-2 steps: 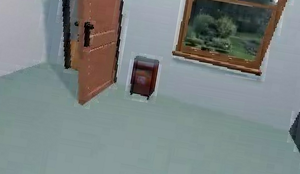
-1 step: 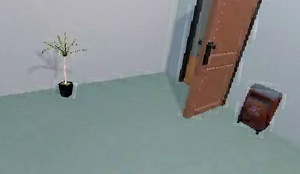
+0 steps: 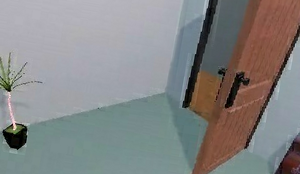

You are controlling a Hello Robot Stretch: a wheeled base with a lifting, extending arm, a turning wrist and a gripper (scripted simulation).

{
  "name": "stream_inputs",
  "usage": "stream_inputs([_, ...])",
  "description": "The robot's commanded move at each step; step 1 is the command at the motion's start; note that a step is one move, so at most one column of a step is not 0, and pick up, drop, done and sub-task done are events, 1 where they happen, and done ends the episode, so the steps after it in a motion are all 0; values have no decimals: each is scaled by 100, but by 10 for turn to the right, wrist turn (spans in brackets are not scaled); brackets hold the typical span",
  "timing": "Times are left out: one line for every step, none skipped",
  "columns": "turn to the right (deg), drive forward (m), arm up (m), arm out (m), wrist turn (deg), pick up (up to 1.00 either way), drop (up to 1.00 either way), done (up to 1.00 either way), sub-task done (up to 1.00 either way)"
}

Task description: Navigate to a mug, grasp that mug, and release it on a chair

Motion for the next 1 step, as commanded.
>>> stream_inputs([-30, 0, 0, 0, 0, 0, 0, 0, 0])
